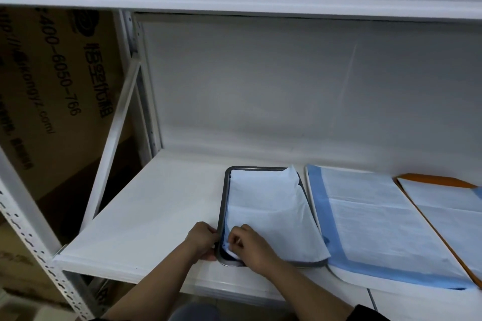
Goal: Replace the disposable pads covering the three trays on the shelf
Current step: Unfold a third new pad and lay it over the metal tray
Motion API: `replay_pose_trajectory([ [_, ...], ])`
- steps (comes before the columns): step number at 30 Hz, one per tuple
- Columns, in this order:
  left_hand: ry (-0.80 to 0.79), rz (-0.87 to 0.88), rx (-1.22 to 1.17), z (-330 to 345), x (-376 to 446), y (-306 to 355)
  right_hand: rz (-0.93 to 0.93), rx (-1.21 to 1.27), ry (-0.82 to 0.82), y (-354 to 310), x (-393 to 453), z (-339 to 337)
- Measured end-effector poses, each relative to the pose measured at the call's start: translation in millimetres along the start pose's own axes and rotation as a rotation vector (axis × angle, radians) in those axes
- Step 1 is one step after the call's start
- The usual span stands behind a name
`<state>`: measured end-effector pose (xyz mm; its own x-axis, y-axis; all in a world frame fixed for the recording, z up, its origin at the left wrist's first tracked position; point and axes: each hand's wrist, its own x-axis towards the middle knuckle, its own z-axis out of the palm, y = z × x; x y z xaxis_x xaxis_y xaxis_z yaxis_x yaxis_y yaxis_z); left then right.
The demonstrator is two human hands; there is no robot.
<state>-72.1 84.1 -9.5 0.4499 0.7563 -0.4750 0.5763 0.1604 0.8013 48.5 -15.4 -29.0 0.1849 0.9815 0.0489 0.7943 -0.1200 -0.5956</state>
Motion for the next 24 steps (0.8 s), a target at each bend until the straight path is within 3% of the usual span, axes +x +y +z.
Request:
replay_pose_trajectory([
  [6,0.013,-0.021,0.0,3.2,-1.0,0.4,0.046,0.089,-0.054,-6.3,-0.1,0.9],
  [9,0.161,0.058,0.178,12.0,3.1,-1.6,0.104,0.213,-0.046,-1.0,-3.4,-10.9],
  [11,0.41,0.262,0.525,22.5,3.5,-1.0,0.071,0.003,0.076,17.3,-3.2,-25.9],
  [13,0.599,0.667,0.781,34.0,4.0,6.5,-0.018,-0.366,0.163,46.7,-2.5,-39.5],
  [14,0.612,0.86,0.892,42.0,3.4,11.9,-0.04,-0.496,0.167,58.7,-4.9,-47.5],
  [15,0.503,0.949,1.034,49.7,5.6,15.0,-0.035,-0.657,0.159,70.8,-6.8,-52.5],
  [17,0.209,0.813,1.305,62.1,8.0,23.3,-0.023,-0.866,0.133,86.6,-9.5,-60.5],
  [18,0.092,0.694,1.421,64.7,9.4,28.0,-0.009,-0.919,0.033,88.2,-11.0,-65.1],
  [22,0.071,0.54,1.699,66.2,24.1,26.4,0.136,-1.03,-0.264,96.5,-19.6,-71.8],
  [24,0.117,0.481,1.745,62.4,28.9,21.3,0.161,-1.076,-0.304,98.4,-24.3,-71.1],
])
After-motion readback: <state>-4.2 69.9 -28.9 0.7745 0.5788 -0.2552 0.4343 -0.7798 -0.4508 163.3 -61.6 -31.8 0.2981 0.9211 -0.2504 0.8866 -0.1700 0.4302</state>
